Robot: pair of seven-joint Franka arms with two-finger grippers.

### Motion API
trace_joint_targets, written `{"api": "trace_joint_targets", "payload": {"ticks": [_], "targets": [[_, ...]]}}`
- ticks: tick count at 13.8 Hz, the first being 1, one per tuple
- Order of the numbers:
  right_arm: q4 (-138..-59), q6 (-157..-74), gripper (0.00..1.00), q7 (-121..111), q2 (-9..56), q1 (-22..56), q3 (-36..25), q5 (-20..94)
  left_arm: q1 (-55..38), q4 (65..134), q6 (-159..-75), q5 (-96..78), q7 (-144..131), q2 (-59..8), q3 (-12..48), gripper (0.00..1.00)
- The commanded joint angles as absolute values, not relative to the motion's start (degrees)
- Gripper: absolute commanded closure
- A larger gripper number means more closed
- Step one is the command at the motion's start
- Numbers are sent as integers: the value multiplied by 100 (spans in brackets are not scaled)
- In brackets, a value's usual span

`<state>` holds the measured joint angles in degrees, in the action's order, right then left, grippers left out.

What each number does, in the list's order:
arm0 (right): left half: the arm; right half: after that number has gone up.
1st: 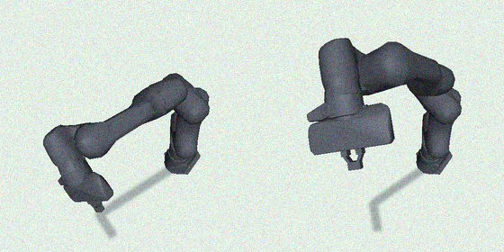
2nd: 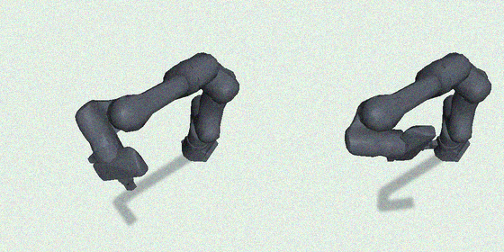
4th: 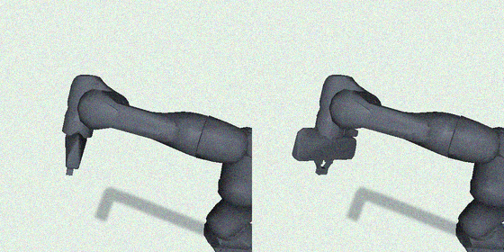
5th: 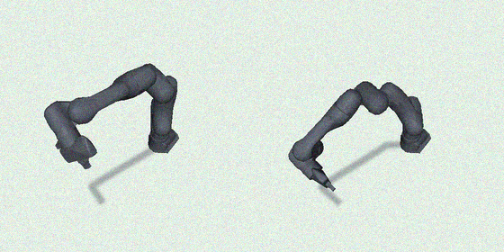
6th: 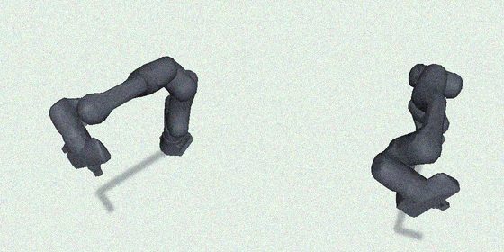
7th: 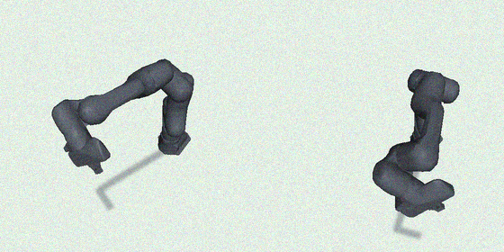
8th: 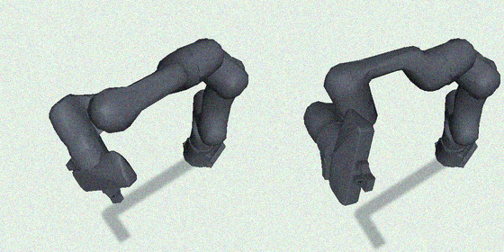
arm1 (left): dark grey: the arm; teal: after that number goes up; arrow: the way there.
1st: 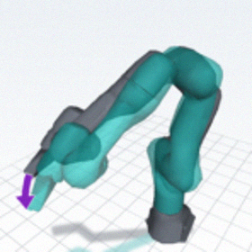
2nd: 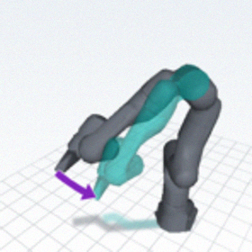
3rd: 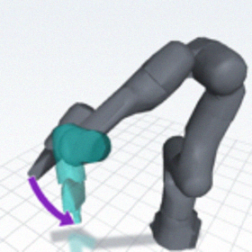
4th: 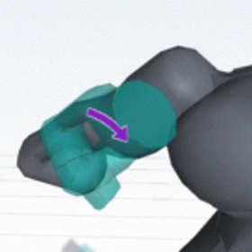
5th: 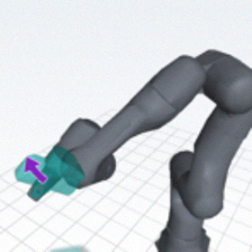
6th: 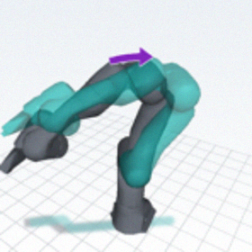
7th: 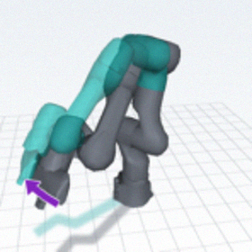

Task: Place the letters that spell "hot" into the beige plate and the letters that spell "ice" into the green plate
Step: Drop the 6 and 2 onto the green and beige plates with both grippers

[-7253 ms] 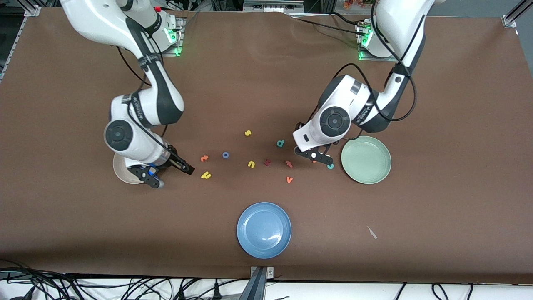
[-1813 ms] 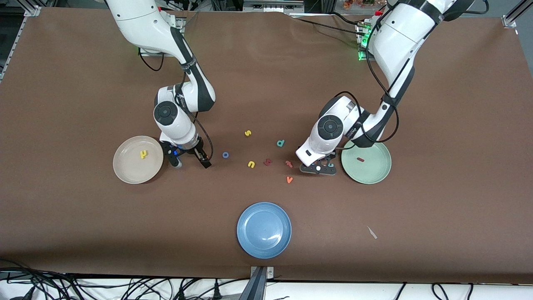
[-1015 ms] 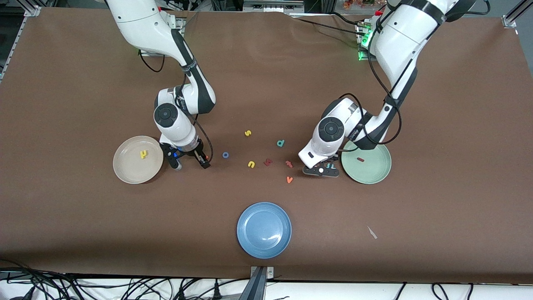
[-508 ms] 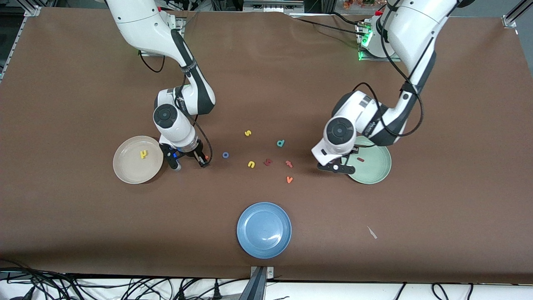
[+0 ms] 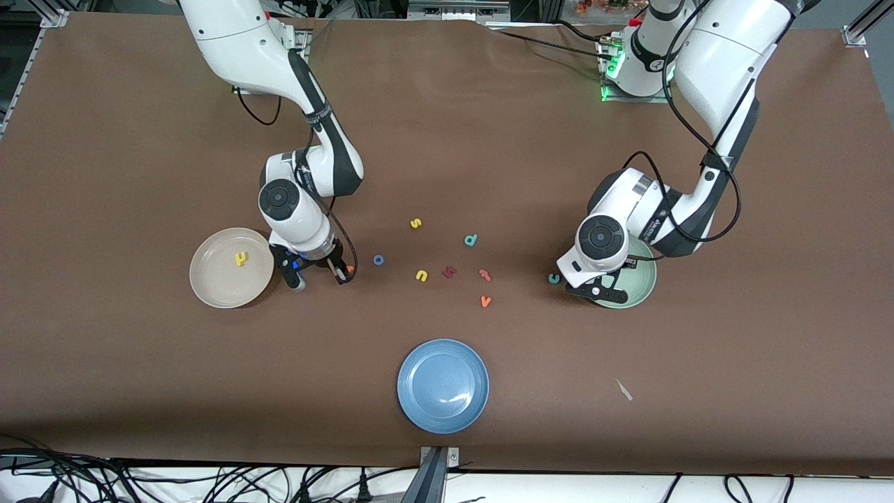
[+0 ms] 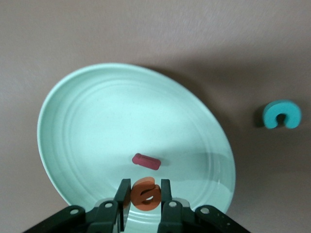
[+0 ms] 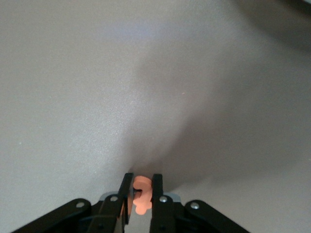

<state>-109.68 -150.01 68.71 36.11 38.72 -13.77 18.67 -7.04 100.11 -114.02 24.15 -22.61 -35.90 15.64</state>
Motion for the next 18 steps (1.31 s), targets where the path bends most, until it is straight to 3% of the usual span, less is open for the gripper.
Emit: {"api": "trace_joint_targets", "payload": {"ticks": [1,2,3,7,12,15,18], "targets": [[-10732,-14810,99,6873,3823,3876,-1362,1969,-510,10256,-11408,2531,-2188,-3542,1635,66],[-10671,-14714,100,6856,3823,3876,-1362,1960,-510,10309,-11391,2523,-2232,-3525,1652,25],[-10609,-14652,100,6855,3823,3885,-1362,1960,-510,10318,-11382,2505,-2259,-3516,1661,0],[-10240,-13784,100,6358,3762,3832,-1458,1662,-519,10187,-11373,2111,-2250,-3411,1818,0],[-10274,-12298,100,3074,3244,3832,-2222,1547,-737,9573,-11390,1608,-2197,-3410,2153,0],[-10633,-12190,100,1769,2954,3841,-2627,1390,-1063,9291,-11452,1880,-2049,-3647,2162,0],[-11256,-12619,100,882,2603,3841,-2943,1336,-1037,9281,-11478,1872,-1714,-3647,2162,3]]}}
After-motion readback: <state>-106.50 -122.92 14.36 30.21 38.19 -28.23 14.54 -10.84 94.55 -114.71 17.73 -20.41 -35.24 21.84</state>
